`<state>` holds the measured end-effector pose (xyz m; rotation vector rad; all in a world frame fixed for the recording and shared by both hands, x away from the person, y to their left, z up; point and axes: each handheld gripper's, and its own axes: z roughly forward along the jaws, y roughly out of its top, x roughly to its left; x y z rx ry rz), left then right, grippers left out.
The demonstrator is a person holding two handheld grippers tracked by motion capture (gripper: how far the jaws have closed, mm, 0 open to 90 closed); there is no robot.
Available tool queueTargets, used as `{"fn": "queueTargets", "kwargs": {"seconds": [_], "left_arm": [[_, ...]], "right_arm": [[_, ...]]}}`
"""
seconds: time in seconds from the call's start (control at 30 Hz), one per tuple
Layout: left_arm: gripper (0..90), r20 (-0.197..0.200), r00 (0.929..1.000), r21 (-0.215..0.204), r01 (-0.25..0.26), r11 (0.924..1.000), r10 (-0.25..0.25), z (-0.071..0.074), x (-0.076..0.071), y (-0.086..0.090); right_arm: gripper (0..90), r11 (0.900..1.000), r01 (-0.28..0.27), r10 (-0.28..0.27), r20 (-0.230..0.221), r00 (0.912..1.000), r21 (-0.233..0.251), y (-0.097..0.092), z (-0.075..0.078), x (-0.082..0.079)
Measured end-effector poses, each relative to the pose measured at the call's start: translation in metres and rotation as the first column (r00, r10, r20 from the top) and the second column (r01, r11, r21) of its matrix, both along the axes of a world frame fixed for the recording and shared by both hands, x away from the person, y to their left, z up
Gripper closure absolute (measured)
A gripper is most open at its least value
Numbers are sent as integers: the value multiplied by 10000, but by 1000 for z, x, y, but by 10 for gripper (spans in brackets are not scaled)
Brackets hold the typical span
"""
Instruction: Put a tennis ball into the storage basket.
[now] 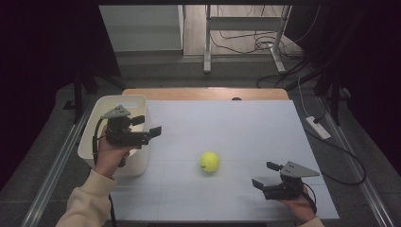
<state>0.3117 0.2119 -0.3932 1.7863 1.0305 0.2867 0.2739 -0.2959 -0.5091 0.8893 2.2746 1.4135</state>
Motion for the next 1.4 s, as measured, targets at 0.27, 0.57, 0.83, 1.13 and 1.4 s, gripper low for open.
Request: {"fn": "queueTargets", "kwargs": {"seconds": [0.27, 0.57, 0.83, 1.13, 1.4], "left_arm": [[130, 40, 9987, -9, 505, 9987, -505, 1, -6, -9], [129, 33, 9962, 19, 867, 9962, -867, -6, -7, -22], [128, 91, 9940, 221, 1088, 9938, -1090, -8, -15, -33], [127, 150, 9898, 326, 1410, 9895, -1415, -9, -20, -43], [127, 196, 9849, 527, 1709, 9839, -1721, -9, -19, -52]], "right_arm": [[98, 9999, 93, -93, -54, 9999, 56, 2, 0, 3], [98, 9998, 149, -148, -87, 9999, 123, 1, 0, 2], [99, 10000, 31, -30, -65, 10000, 91, 1, 0, 1], [99, 9998, 86, -86, 16, 10000, 160, -2, 2, 0], [99, 9996, 185, -186, 27, 9998, 230, -5, 3, -4]]}}
